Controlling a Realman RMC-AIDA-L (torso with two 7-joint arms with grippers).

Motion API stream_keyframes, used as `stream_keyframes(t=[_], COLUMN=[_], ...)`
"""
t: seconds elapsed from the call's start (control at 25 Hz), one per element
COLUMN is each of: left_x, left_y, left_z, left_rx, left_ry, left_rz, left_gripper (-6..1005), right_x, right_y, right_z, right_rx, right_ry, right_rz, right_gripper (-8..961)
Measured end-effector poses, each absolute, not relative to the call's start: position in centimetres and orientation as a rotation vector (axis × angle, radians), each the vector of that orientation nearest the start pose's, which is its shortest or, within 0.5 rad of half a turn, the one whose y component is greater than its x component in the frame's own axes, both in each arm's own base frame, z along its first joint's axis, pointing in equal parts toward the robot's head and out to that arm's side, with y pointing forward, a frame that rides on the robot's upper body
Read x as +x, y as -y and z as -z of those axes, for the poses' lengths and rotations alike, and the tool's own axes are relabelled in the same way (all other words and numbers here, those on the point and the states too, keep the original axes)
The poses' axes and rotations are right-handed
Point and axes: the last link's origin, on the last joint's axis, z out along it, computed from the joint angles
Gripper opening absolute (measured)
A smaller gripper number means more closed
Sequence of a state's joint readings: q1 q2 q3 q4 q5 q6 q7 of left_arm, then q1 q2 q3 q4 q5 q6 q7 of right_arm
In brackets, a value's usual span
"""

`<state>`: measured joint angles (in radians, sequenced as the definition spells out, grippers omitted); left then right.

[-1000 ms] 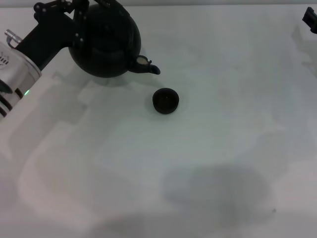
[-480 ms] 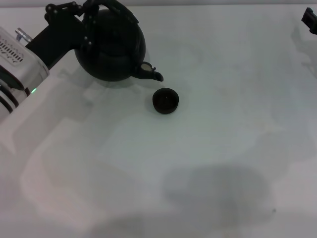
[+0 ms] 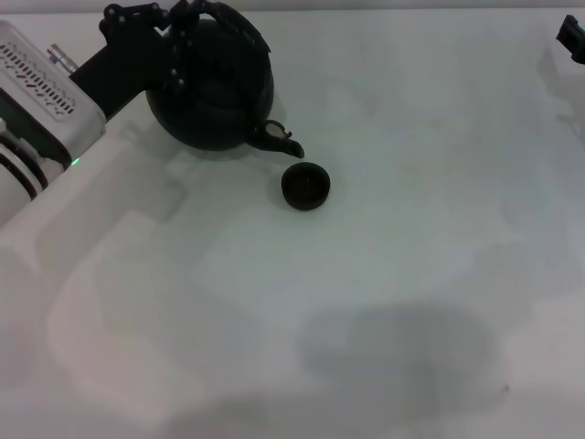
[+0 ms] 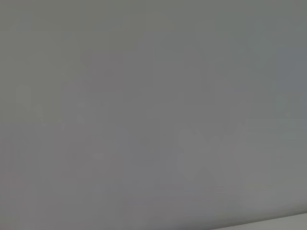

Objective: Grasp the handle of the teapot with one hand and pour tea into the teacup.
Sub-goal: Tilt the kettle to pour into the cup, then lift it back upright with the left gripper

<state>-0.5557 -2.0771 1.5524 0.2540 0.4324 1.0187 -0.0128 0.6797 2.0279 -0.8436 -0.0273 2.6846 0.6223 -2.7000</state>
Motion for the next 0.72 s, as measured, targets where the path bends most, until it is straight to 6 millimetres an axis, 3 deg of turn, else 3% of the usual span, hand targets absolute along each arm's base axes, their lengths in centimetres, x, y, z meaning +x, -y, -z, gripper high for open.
stream_keyframes(t=[0.72], left_x=[-25.03], left_y=[-37.54], left_z=[5.11], left_rx=[-2.090], left_ry=[-0.268], left_rz=[0.422], left_gripper=[81], right_x=[36.24], right_y=[-40.12], right_z=[-0.99], right_rx=[-1.490], right_ry=[-1.000], right_rz=[-0.473], right_gripper=[811])
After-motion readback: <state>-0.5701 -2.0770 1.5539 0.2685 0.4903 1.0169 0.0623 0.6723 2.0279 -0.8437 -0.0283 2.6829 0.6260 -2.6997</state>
